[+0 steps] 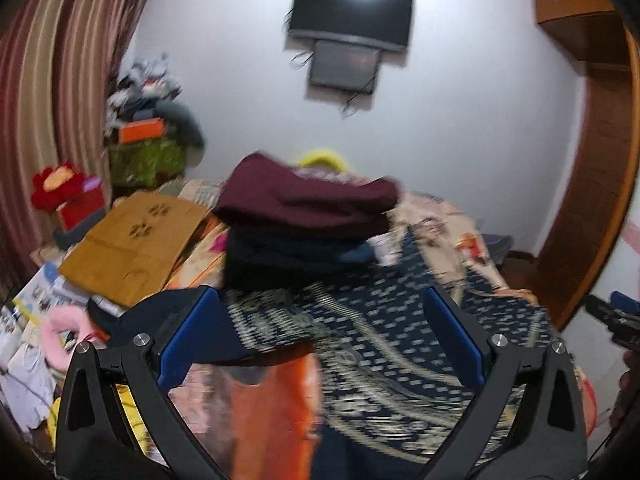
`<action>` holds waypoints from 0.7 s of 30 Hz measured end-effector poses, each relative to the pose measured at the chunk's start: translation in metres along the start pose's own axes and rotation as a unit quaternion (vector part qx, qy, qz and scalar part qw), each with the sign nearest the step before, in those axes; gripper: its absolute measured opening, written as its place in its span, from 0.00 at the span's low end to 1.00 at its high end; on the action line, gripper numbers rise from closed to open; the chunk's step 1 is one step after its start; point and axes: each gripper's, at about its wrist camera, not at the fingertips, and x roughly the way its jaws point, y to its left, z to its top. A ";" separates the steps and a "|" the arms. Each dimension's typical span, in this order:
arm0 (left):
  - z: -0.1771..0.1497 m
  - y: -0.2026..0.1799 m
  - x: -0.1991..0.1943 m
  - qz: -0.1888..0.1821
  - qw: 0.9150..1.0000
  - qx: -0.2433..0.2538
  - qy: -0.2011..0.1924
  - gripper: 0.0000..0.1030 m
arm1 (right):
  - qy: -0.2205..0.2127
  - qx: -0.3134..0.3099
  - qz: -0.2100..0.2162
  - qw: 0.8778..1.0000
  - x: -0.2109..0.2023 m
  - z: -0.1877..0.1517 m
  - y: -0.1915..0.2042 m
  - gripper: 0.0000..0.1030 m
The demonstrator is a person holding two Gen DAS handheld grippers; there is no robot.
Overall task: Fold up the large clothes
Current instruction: 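Grasp the navy hoodie's sleeve cuff with the left gripper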
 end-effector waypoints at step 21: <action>-0.100 0.220 0.140 -0.029 0.918 -0.323 0.230 0.95 | 0.148 0.016 0.054 0.987 0.139 -0.005 0.007 1.00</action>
